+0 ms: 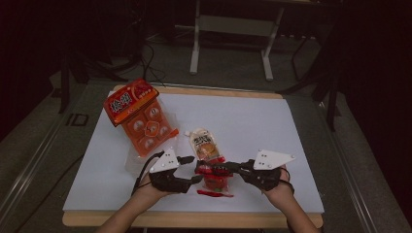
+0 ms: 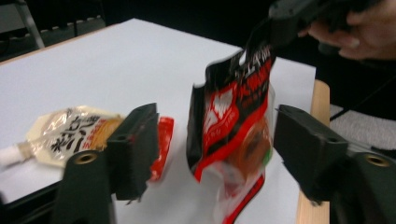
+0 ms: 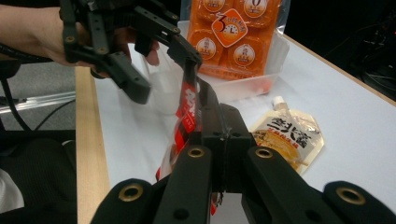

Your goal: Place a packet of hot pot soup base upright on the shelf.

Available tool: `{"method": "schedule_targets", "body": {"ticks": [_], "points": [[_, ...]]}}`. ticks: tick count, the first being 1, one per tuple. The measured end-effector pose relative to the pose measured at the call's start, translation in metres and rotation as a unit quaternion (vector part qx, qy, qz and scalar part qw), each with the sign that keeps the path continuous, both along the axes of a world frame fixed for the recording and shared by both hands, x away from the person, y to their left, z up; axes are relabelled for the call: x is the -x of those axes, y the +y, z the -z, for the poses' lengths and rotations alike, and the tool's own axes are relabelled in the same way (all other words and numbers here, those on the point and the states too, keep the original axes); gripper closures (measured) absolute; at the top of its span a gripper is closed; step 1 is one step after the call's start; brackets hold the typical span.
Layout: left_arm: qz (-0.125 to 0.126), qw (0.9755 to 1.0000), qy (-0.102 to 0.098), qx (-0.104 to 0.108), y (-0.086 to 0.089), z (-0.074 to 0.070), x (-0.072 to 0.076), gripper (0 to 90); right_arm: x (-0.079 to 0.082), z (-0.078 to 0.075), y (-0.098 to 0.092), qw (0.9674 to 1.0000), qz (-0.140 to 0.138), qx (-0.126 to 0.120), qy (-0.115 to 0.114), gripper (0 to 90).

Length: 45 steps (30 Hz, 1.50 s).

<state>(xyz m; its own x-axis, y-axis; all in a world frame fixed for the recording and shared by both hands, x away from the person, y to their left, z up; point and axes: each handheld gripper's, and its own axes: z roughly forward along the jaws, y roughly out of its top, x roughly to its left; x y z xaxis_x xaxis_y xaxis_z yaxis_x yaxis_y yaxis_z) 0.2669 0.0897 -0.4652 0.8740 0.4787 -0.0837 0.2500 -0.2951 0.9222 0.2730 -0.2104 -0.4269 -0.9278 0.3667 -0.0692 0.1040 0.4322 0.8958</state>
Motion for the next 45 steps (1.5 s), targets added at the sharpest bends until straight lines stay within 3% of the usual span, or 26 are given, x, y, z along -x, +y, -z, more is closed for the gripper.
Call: {"method": "schedule_targets", "body": {"ticks": [6, 15, 20, 25, 31, 33, 39, 45], "points": [[0.015, 0.9998, 0.013, -0.003, -0.007, 0.0, -0.007, 52.0, 0.001, -0.001, 0.0, 1.0, -0.004, -0.002, -0.001, 90.0], [0.03, 0.9995, 0.0, -0.013, -0.009, 0.002, -0.01, 79.6, 0.001, 0.0, -0.001, 1.0, -0.006, -0.003, 0.002, 90.0], [0.049, 0.9983, -0.019, -0.026, -0.009, 0.001, -0.008, 85.9, 0.0, 0.0, -0.003, 0.9999, -0.008, -0.007, 0.008, 90.0], [0.067, 0.9974, -0.012, -0.023, -0.008, -0.001, -0.01, 87.7, 0.0, 0.001, -0.005, 0.9998, -0.013, -0.014, 0.01, 90.0], [0.076, 0.9964, -0.034, -0.012, -0.005, -0.007, -0.009, 88.2, 0.0, -0.002, -0.008, 0.9995, -0.014, -0.024, 0.011, 88.7], [0.076, 0.9962, -0.041, -0.012, -0.004, -0.01, -0.009, 88.2, 0.0, -0.006, -0.009, 0.9991, -0.015, -0.036, 0.013, 78.6], [0.072, 0.9963, -0.046, -0.005, 0.0, -0.019, -0.008, 88.1, 0.0, -0.011, -0.016, 0.9981, -0.006, -0.059, 0.016, 67.6], [0.061, 0.9955, -0.072, -0.003, 0.014, -0.038, -0.008, 88.0, -0.002, -0.017, -0.025, 0.9966, 0.008, -0.08, 0.02, 41.2]]}}
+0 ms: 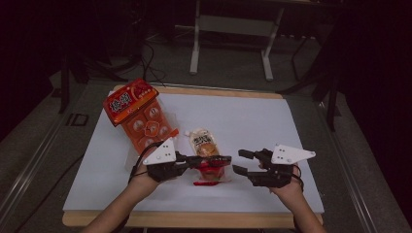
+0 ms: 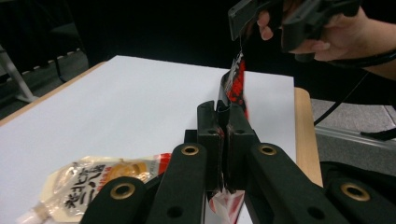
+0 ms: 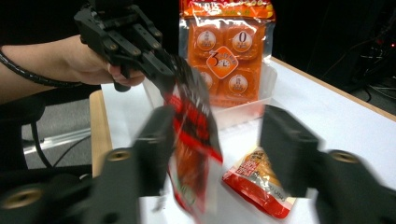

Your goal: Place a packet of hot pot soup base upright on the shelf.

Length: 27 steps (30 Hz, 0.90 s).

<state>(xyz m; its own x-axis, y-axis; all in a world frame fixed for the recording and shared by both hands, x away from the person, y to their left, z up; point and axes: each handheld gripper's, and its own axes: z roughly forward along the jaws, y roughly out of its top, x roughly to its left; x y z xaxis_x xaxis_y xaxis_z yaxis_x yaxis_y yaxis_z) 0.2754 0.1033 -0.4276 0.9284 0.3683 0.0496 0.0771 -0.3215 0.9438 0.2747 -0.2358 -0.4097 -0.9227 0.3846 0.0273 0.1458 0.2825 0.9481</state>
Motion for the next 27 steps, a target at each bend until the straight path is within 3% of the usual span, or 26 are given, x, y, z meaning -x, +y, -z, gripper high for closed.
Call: {"method": "schedule_targets", "body": {"ticks": [5, 9, 12, 16, 20, 27], "points": [[-0.007, 0.9999, -0.014, -0.001, 0.013, -0.015, -0.003, 88.0, -0.002, 0.002, -0.005, 0.9998, 0.01, -0.01, 0.012, 24.5], [-0.009, 0.9998, -0.019, -0.004, 0.022, -0.025, -0.005, 88.0, -0.005, 0.007, -0.008, 0.9995, 0.015, -0.012, 0.027, 18.3], [-0.012, 0.9996, -0.024, 0.001, 0.029, -0.03, -0.006, 87.9, -0.008, 0.009, -0.011, 0.9986, 0.016, -0.034, 0.038, 13.5], [-0.006, 0.9995, -0.031, 0.006, 0.037, -0.035, -0.008, 87.8, -0.009, 0.011, -0.013, 0.9983, 0.02, -0.043, 0.032, 12.8], [-0.004, 0.9993, -0.036, 0.001, 0.045, -0.039, -0.009, 87.8, -0.009, 0.012, -0.012, 0.9991, 0.025, -0.031, 0.019, 12.9], [-0.012, 0.9986, -0.051, -0.004, 0.061, -0.044, -0.011, 87.8, -0.011, 0.016, -0.011, 0.9991, 0.027, -0.028, 0.015, 13.2]]}}
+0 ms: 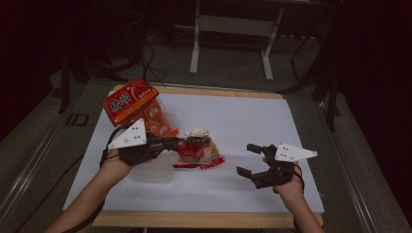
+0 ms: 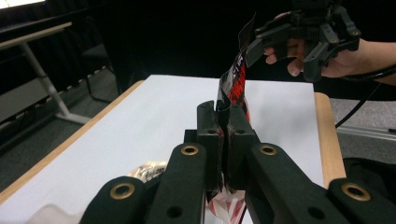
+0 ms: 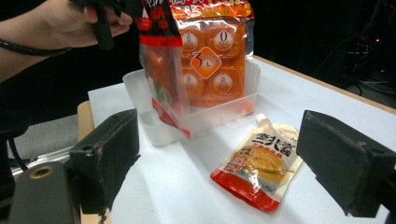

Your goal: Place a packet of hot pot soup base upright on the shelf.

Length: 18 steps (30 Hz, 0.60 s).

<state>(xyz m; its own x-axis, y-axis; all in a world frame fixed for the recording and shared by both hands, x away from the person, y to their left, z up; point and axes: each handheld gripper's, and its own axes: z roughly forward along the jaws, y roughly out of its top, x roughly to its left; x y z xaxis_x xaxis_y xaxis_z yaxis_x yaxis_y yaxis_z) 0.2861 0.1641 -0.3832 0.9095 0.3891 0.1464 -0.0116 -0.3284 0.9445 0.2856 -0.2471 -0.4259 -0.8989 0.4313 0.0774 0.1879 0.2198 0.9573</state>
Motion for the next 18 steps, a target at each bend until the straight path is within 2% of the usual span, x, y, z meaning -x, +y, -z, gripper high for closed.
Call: {"method": "schedule_targets", "body": {"ticks": [3, 5, 10, 18], "points": [[-0.005, 1.0, -0.002, -0.008, 0.009, -0.002, -0.002, 87.8, -0.001, 0.002, -0.001, 1.0, -0.005, -0.003, 0.002, 13.5], [-0.014, 0.9996, -0.001, -0.024, 0.016, -0.002, -0.004, 87.8, 0.0, 0.002, -0.001, 0.9999, -0.009, -0.006, 0.003, 13.5], [-0.032, 0.9989, 0.0, -0.033, 0.032, 0.001, -0.009, 87.7, -0.001, 0.003, -0.001, 0.9998, -0.015, -0.008, 0.008, 13.5], [-0.037, 0.9985, 0.005, -0.041, 0.055, 0.009, -0.018, 87.6, -0.002, 0.006, -0.002, 0.9997, -0.015, -0.011, 0.015, 13.6]]}}
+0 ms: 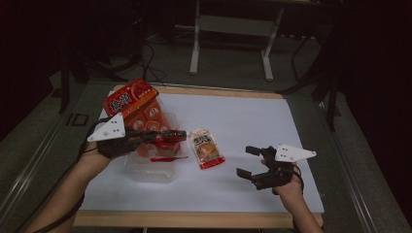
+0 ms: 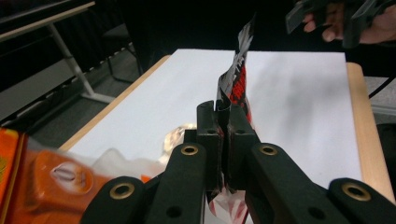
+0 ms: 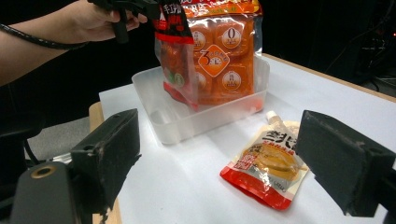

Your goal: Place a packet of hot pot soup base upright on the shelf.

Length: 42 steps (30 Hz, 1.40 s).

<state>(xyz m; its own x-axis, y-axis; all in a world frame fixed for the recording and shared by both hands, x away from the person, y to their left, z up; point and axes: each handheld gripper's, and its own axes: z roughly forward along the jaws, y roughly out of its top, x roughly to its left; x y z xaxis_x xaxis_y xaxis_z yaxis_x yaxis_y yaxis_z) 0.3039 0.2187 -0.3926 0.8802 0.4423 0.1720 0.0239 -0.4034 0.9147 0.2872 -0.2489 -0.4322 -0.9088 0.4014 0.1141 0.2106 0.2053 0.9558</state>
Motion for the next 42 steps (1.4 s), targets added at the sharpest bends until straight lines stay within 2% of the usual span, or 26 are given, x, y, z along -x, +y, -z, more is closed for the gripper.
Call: {"method": "schedule_targets", "body": {"ticks": [4, 9, 10, 15, 17, 18, 20, 22, 25, 26, 29, 37, 38, 39, 42], "points": [[-0.01, 0.9999, 0.006, -0.008, 0.008, 0.006, -0.004, 87.6, 0.0, 0.001, 0.0, 1.0, -0.001, -0.001, 0.002, 13.7], [-0.017, 0.9998, 0.008, -0.008, 0.015, 0.013, -0.005, 87.5, -0.001, 0.002, 0.0, 1.0, -0.001, 0.0, 0.003, 13.7], [-0.02, 0.9997, 0.012, -0.001, 0.02, 0.016, -0.005, 87.5, -0.001, 0.002, -0.001, 1.0, -0.001, -0.003, 0.006, 13.8], [-0.025, 0.9995, 0.018, 0.008, 0.032, 0.019, -0.005, 87.4, -0.001, 0.003, -0.002, 1.0, 0.001, -0.005, 0.008, 13.9], [-0.024, 0.9996, 0.012, 0.006, 0.035, 0.019, -0.003, 87.4, -0.002, 0.003, -0.002, 0.9999, -0.001, -0.008, 0.01, 13.9], [-0.023, 0.9996, 0.017, 0.009, 0.038, 0.018, -0.003, 87.4, -0.002, 0.003, -0.002, 0.9999, 0.0, -0.008, 0.011, 14.0], [-0.021, 0.9997, 0.01, 0.002, 0.04, 0.018, -0.001, 87.4, -0.002, 0.003, -0.002, 0.9999, 0.0, -0.007, 0.011, 14.0], [-0.022, 0.9997, 0.013, 0.0, 0.043, 0.019, -0.001, 87.3, -0.003, 0.003, -0.002, 0.9998, -0.001, -0.011, 0.013, 14.0], [-0.028, 0.9996, 0.008, -0.002, 0.045, 0.02, -0.001, 87.3, -0.003, 0.004, -0.001, 0.9998, -0.002, -0.012, 0.015, 14.0], [-0.032, 0.9995, -0.001, -0.005, 0.045, 0.02, 0.0, 87.3, -0.003, 0.004, -0.001, 0.9998, -0.002, -0.011, 0.014, 14.0], [-0.033, 0.9994, -0.005, -0.006, 0.047, 0.019, -0.001, 87.3, -0.003, 0.004, -0.001, 0.9998, -0.002, -0.012, 0.015, 14.0], [-0.037, 0.9993, -0.006, -0.002, 0.048, 0.022, -0.005, 87.3, -0.004, 0.005, -0.003, 0.9997, 0.0, -0.015, 0.018, 14.0], [-0.035, 0.9994, 0.001, 0.001, 0.049, 0.023, -0.006, 87.3, -0.004, 0.005, -0.003, 0.9997, -0.001, -0.015, 0.02, 14.0], [-0.035, 0.9994, -0.004, -0.002, 0.049, 0.024, -0.006, 87.3, -0.004, 0.005, -0.003, 0.9997, -0.001, -0.015, 0.021, 14.1], [-0.032, 0.9995, -0.001, -0.006, 0.048, 0.026, -0.006, 87.3, -0.004, 0.005, -0.003, 0.9997, -0.001, -0.016, 0.021, 14.1]]}}
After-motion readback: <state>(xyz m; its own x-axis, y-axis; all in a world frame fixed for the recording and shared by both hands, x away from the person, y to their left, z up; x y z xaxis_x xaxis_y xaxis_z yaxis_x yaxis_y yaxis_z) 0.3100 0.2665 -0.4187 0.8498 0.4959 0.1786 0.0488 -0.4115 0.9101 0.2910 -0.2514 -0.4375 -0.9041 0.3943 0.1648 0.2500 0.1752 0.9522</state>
